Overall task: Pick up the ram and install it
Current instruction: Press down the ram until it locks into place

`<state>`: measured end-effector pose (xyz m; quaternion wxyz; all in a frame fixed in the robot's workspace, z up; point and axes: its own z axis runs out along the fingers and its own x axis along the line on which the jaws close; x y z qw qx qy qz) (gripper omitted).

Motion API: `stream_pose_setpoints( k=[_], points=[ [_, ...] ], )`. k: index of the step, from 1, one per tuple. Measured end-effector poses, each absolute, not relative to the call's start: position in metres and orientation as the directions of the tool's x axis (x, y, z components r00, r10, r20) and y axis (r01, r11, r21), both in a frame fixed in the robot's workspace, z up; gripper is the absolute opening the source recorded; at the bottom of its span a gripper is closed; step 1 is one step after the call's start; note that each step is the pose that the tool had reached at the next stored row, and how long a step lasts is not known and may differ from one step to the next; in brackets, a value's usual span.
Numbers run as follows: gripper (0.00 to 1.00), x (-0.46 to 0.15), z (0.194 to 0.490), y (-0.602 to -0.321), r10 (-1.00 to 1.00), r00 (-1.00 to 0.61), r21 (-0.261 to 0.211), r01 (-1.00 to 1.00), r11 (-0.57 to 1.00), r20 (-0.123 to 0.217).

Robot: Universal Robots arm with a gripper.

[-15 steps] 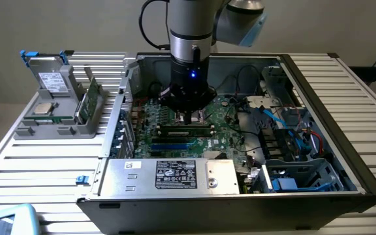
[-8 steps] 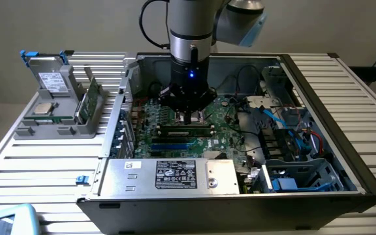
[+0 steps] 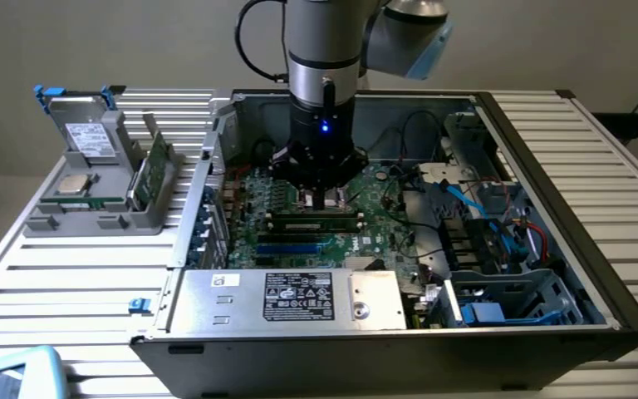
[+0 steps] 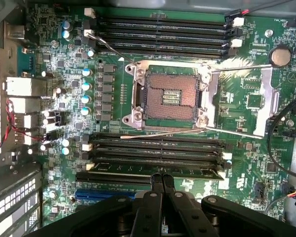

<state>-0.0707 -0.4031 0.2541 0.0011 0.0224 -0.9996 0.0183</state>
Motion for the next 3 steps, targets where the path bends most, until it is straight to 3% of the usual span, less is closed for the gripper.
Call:
stream_pose_setpoints(
  k=[3],
  points=[
    [0.11,-0.0707,0.2541,-0.4031,-0.045,-0.999,-0.036,-0.045,0.998,0.003]
  ],
)
